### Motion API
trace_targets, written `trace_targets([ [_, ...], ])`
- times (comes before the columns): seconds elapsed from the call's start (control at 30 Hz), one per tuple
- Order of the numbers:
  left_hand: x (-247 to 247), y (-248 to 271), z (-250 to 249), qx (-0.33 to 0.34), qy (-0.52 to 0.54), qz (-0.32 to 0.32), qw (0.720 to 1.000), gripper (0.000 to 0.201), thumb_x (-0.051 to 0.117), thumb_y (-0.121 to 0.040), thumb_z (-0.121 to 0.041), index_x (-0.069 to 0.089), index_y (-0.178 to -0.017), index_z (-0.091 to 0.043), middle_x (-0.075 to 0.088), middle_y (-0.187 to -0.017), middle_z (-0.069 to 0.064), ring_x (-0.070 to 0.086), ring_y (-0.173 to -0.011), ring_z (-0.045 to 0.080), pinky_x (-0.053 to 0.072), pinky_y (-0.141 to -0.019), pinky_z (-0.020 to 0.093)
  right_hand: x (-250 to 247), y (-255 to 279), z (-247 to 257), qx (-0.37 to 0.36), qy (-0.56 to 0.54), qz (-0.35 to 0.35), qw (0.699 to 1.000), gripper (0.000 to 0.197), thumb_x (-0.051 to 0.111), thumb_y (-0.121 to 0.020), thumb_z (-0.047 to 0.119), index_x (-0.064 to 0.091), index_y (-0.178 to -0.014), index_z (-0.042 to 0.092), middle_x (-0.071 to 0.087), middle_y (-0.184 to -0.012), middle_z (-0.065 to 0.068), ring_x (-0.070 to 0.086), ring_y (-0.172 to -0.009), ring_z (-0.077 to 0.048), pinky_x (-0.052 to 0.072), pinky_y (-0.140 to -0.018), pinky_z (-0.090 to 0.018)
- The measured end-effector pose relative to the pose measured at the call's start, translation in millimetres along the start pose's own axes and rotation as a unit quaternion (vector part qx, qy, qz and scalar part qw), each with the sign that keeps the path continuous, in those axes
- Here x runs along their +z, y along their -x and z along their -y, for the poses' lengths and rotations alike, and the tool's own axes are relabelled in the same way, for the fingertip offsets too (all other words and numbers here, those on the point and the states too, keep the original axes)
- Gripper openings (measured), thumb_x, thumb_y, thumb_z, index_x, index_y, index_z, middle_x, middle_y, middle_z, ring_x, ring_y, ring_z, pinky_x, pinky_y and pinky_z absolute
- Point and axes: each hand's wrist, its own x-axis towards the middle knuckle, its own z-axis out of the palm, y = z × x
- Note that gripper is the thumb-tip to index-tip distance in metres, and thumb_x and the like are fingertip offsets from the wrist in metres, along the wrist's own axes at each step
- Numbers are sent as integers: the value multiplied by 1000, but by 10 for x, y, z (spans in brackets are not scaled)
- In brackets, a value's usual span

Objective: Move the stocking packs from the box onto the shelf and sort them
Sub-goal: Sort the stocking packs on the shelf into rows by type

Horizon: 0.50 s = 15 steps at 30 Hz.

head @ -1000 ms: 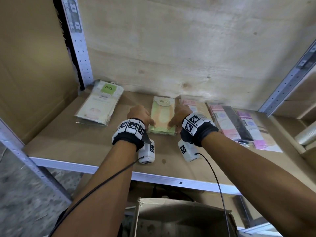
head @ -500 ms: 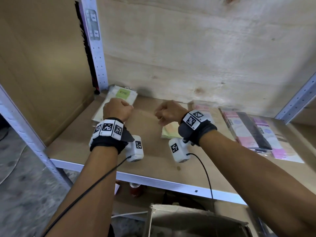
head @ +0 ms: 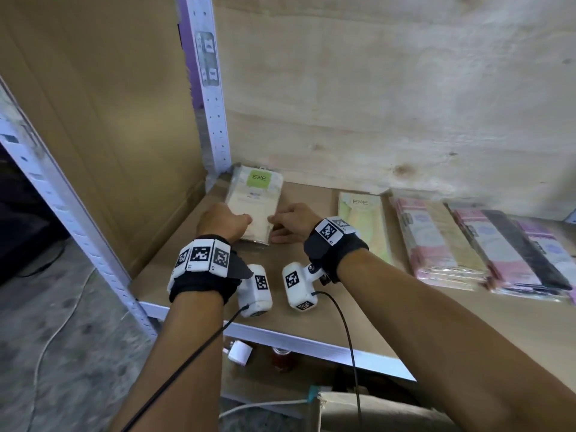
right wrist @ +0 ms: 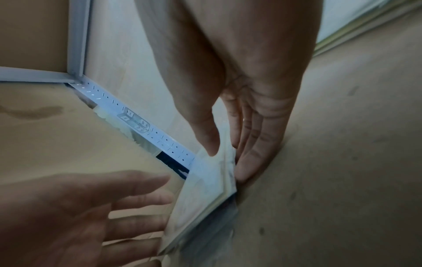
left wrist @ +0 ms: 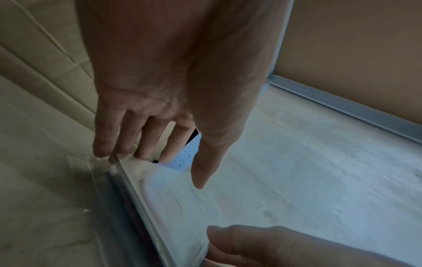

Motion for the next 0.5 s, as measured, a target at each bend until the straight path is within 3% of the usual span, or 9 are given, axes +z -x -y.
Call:
trace_targets([
  [0.17,42,37,-54,-1,-58,-6,998,52,66,-91,-33,60,-133,-4,62,-135,17,58,-121,36,48,-102,42,-94,62,-42,6,16,-3,1000,28,66,-91,3,63,-118,-7,62,-91,-17,59,-66,-18,59,-63,-26],
  [0.27,74,78,-112,-2,-89,7,996,56,65,-92,-37,56,-135,-2,57,-139,18,55,-123,36,46,-100,38,-150,137,-52,1,17,8,1000,22,67,-90,0,65,-112,-4,59,-82,-15,56,-61,-17,55,-53,-20],
  [0.4,146,162,-217,7,-126,22,992,58,62,-94,-39,53,-138,-3,53,-143,17,52,-128,35,43,-100,37,-268,246,-42,-1,27,5,1000,16,67,-90,-1,64,-106,-1,61,-87,-17,55,-59,-18,53,-49,-20],
  [0.5,206,209,-288,12,-152,24,988,53,60,-94,-38,58,-133,-4,57,-139,17,54,-125,35,46,-101,38,-376,285,-55,-9,63,-23,998,23,67,-89,-1,64,-110,-11,62,-84,-19,53,-54,-19,53,-50,-24],
])
